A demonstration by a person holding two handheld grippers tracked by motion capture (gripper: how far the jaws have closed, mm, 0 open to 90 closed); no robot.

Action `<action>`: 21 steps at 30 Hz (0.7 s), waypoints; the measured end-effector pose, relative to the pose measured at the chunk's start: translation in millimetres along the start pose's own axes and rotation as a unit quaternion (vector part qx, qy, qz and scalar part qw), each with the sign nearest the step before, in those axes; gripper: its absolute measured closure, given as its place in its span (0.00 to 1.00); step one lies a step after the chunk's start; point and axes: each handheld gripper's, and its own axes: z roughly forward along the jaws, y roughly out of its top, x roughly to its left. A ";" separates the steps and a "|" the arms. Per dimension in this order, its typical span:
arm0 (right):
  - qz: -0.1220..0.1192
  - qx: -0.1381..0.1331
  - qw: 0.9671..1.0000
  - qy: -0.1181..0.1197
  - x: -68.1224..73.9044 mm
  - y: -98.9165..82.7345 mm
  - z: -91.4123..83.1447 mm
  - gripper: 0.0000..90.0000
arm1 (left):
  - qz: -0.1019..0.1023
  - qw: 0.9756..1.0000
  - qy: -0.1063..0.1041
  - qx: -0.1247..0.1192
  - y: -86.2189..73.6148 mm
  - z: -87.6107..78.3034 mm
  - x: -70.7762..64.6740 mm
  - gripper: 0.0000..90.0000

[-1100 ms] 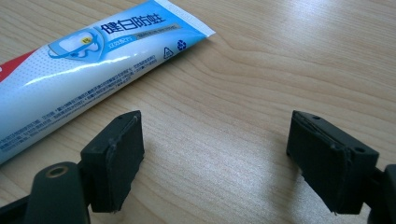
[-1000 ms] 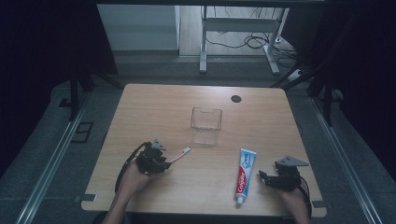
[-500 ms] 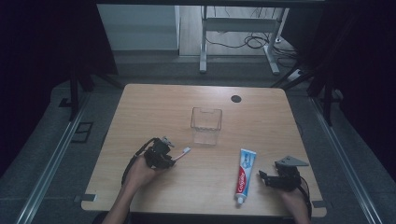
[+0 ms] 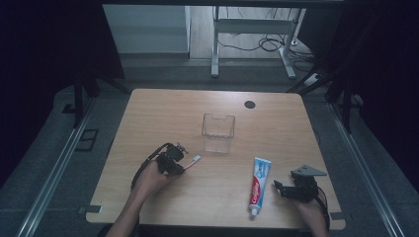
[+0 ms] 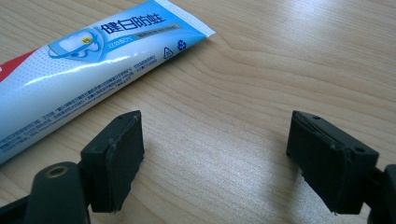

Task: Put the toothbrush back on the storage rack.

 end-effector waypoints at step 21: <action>0.000 0.000 1.000 0.000 0.0 0.0 0.0 0.21 | -0.016 0.997 -0.028 -0.065 -1.6 -18.8 5.6 0.94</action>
